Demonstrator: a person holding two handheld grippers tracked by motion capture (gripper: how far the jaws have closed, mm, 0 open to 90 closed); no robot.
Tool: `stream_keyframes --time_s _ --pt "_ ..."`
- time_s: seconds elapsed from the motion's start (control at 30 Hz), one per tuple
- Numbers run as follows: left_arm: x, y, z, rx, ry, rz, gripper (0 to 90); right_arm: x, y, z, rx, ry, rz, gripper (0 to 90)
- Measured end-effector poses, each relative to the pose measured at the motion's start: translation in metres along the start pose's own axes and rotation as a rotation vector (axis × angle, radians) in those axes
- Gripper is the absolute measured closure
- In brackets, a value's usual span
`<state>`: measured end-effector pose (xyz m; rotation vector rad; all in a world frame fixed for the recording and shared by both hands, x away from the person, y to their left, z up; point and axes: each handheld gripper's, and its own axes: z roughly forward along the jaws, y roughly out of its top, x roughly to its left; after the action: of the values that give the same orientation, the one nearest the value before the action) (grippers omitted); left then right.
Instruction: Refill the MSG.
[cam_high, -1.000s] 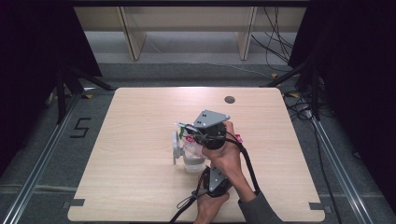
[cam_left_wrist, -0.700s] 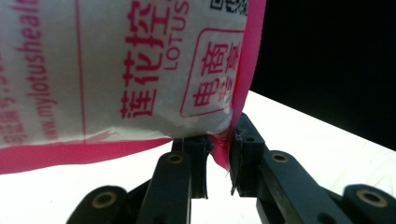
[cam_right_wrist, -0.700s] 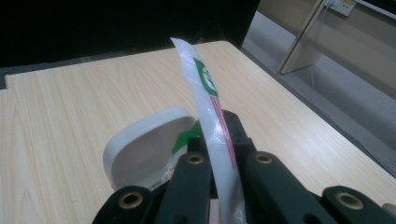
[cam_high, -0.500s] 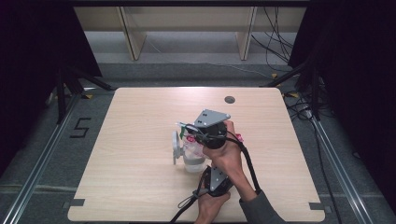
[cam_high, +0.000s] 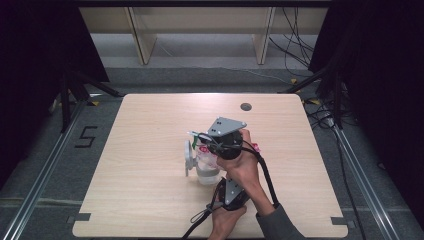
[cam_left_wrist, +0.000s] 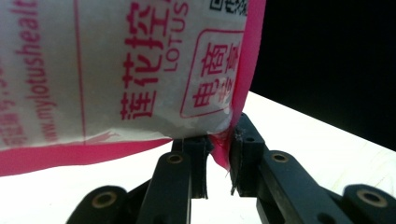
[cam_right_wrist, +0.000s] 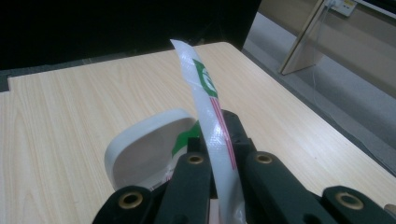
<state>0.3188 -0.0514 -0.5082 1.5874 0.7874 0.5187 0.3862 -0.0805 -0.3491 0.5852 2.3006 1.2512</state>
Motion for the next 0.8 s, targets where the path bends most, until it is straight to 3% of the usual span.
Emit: stream_keyframes --time_s 0.07,0.13,0.23,0.53,0.6,0.8 --pt "0.0003 0.0004 0.0001 0.004 -0.002 0.000 78.2 0.0007 0.0000 -0.0004 0.001 -0.001 0.014 90.0" --pt "0.0001 0.0004 0.0001 0.000 0.000 0.001 78.2 -0.0003 0.0004 0.0001 -0.002 -0.004 -0.007 90.0" --pt "0.0006 0.0004 0.0003 0.003 -0.002 0.001 78.2 0.0012 0.0007 0.0004 0.008 0.002 0.014 90.0" --pt "0.0006 0.0003 0.0001 0.001 -0.003 -0.002 78.1 0.0004 0.0015 0.0019 0.011 0.015 -0.012 90.0" --pt "0.0006 0.0002 0.0001 0.000 -0.003 -0.002 78.1 0.0020 0.0010 0.0024 0.014 0.009 0.011 90.0" --pt "0.0009 0.0000 0.0001 -0.002 -0.002 -0.001 78.1 0.0027 0.0014 0.0036 0.015 0.015 0.005 89.9"
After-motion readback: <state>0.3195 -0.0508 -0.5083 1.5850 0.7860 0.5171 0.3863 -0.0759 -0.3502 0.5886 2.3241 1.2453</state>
